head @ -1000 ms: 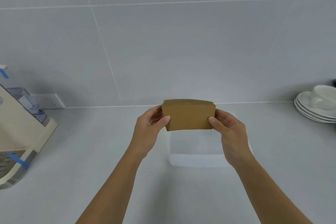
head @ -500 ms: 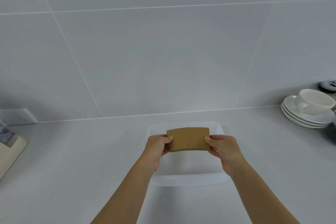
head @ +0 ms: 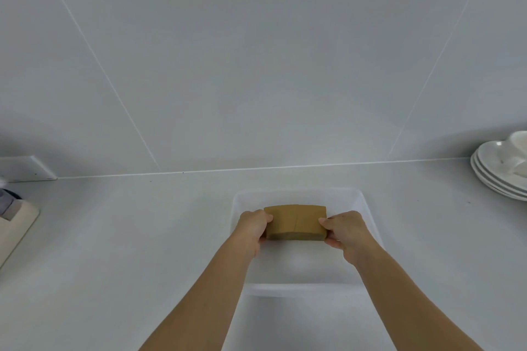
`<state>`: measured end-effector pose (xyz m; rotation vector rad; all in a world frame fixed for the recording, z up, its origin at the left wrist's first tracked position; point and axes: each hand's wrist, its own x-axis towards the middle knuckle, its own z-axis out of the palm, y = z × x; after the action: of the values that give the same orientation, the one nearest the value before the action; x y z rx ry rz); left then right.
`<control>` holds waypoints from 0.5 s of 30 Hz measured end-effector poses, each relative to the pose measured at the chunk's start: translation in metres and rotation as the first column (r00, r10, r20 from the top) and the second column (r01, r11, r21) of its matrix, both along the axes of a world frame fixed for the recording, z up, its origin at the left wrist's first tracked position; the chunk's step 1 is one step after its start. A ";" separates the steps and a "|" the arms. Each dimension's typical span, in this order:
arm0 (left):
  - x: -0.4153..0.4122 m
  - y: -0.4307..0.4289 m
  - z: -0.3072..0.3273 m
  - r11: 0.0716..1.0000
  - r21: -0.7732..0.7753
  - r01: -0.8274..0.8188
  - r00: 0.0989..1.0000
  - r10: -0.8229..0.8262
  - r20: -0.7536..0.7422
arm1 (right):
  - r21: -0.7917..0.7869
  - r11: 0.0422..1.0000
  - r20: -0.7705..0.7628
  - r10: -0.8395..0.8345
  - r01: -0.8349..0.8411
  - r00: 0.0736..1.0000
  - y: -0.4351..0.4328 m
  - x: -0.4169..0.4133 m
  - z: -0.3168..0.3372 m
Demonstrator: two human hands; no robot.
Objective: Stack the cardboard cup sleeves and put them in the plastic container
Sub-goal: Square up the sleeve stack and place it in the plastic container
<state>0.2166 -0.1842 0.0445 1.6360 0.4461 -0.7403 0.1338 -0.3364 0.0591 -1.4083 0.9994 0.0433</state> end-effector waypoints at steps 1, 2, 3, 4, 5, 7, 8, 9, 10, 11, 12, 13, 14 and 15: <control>0.001 -0.001 0.000 1.000 0.000 -0.012 1.000 0.012 0.000 | -0.003 1.000 -0.008 0.004 -0.004 1.000 0.000 0.001 0.000; 0.001 -0.001 0.001 1.000 -0.003 -0.024 1.000 0.024 0.002 | -0.008 1.000 -0.015 0.007 -0.007 1.000 0.001 0.002 -0.001; 0.001 -0.002 0.001 0.999 -0.005 -0.032 0.999 0.032 0.006 | -0.016 1.000 -0.020 0.007 -0.007 1.000 0.001 0.003 -0.002; 0.001 -0.002 0.001 0.999 -0.005 -0.037 0.999 0.037 0.013 | -0.025 1.000 -0.025 0.011 -0.012 1.000 0.001 0.004 -0.002; 0.000 -0.003 0.000 0.999 0.000 -0.040 0.999 0.040 0.023 | -0.039 0.999 -0.030 0.017 -0.018 0.999 0.001 0.004 -0.002; -0.001 -0.004 -0.001 0.999 0.017 -0.049 0.998 0.048 0.048 | -0.063 0.997 -0.036 0.032 -0.034 0.999 0.001 0.005 -0.002; -0.001 -0.004 -0.002 0.998 0.026 -0.054 0.997 0.052 0.058 | -0.068 0.997 -0.036 0.036 -0.038 0.999 0.001 0.005 -0.002; -0.001 -0.004 -0.002 0.998 0.033 -0.058 0.996 0.056 0.063 | -0.074 0.996 -0.036 0.042 -0.045 0.998 0.001 0.006 -0.002; -0.002 -0.004 -0.002 0.997 0.038 -0.062 0.996 0.060 0.066 | -0.081 0.995 -0.036 0.051 -0.053 0.998 0.002 0.006 -0.002; -0.002 -0.004 -0.003 0.997 0.042 -0.065 0.996 0.062 0.067 | -0.091 0.994 -0.038 0.059 -0.062 0.998 0.002 0.005 -0.003; -0.002 -0.004 -0.002 0.997 0.045 -0.066 0.996 0.063 0.068 | -0.098 0.993 -0.043 0.069 -0.073 0.997 0.002 0.005 -0.003; -0.002 -0.005 -0.002 0.997 0.049 -0.066 0.996 0.062 0.067 | -0.102 0.992 -0.044 0.074 -0.078 0.996 0.002 0.005 -0.004; -0.002 -0.005 -0.002 0.997 0.052 -0.063 0.996 0.060 0.067 | -0.102 0.991 -0.042 0.078 -0.082 0.996 0.003 0.004 -0.003; -0.003 -0.005 -0.002 0.997 0.055 -0.059 0.996 0.055 0.067 | -0.100 0.991 -0.037 0.082 -0.086 0.996 0.003 0.004 -0.003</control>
<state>0.2138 -0.1892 0.0428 1.6885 0.4687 -0.6346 0.1381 -0.3337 0.0557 -1.5470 0.9805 0.0791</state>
